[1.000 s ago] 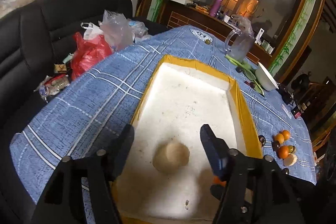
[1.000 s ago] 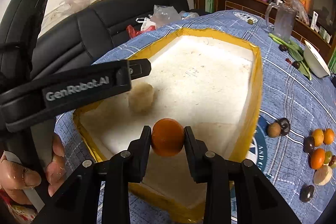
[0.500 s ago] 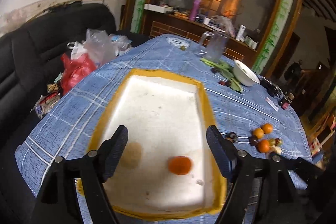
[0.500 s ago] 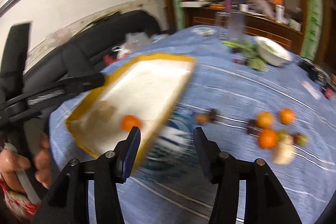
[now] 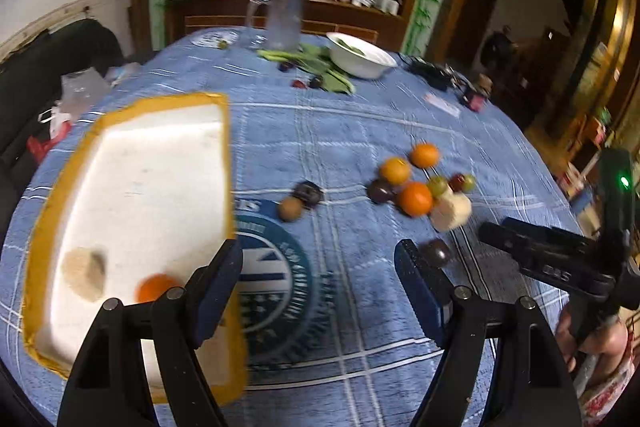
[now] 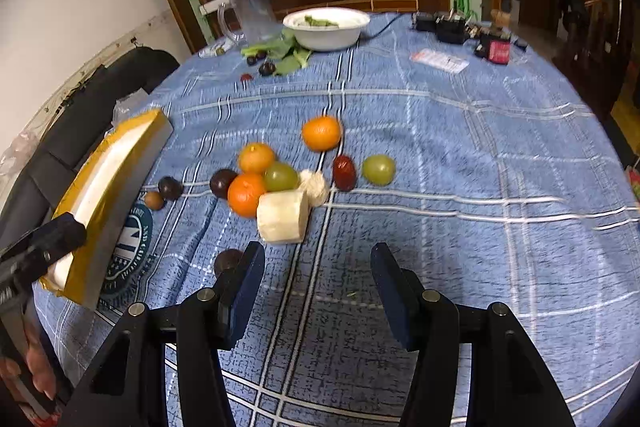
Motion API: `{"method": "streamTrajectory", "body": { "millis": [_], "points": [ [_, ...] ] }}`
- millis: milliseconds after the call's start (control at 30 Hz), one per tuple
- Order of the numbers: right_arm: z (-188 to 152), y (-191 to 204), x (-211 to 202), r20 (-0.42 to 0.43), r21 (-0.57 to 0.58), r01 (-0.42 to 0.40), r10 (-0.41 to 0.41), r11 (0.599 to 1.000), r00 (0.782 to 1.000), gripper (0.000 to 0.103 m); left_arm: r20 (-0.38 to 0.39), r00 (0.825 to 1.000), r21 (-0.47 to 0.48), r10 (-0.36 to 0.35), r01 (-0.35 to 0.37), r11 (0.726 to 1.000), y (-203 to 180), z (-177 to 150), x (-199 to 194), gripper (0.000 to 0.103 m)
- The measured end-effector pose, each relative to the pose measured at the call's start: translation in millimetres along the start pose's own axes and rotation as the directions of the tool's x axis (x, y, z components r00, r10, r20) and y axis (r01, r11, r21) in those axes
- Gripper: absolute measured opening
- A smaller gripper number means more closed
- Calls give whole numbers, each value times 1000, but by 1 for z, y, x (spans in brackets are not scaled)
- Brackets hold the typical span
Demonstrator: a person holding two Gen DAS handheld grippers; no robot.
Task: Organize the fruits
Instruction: 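Grasp another pale cube with the right tool while the left tool reaches for a dark plum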
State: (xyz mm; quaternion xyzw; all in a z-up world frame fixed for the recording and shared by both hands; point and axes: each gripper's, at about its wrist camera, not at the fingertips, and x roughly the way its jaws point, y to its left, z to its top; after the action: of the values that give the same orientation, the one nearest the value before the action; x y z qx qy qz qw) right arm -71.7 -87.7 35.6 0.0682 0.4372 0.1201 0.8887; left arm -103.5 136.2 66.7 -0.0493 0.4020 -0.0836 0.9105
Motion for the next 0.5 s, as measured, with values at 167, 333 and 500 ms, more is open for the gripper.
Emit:
{"method": "streamTrajectory", "body": {
  "millis": [167, 333, 500],
  "points": [
    [7, 7, 25, -40, 2, 6, -6, 1000, 999, 59, -28, 999, 29, -19, 20, 999, -14, -3, 10, 77],
    [12, 17, 41, -47, -32, 2, -3, 999, 999, 59, -48, 998, 56, -27, 30, 998, -24, -5, 18, 77],
    [11, 25, 52, -41, -76, 26, -29, 997, 999, 44, -60, 998, 70, -29, 33, 997, -28, -8, 24, 77]
  ]
}}
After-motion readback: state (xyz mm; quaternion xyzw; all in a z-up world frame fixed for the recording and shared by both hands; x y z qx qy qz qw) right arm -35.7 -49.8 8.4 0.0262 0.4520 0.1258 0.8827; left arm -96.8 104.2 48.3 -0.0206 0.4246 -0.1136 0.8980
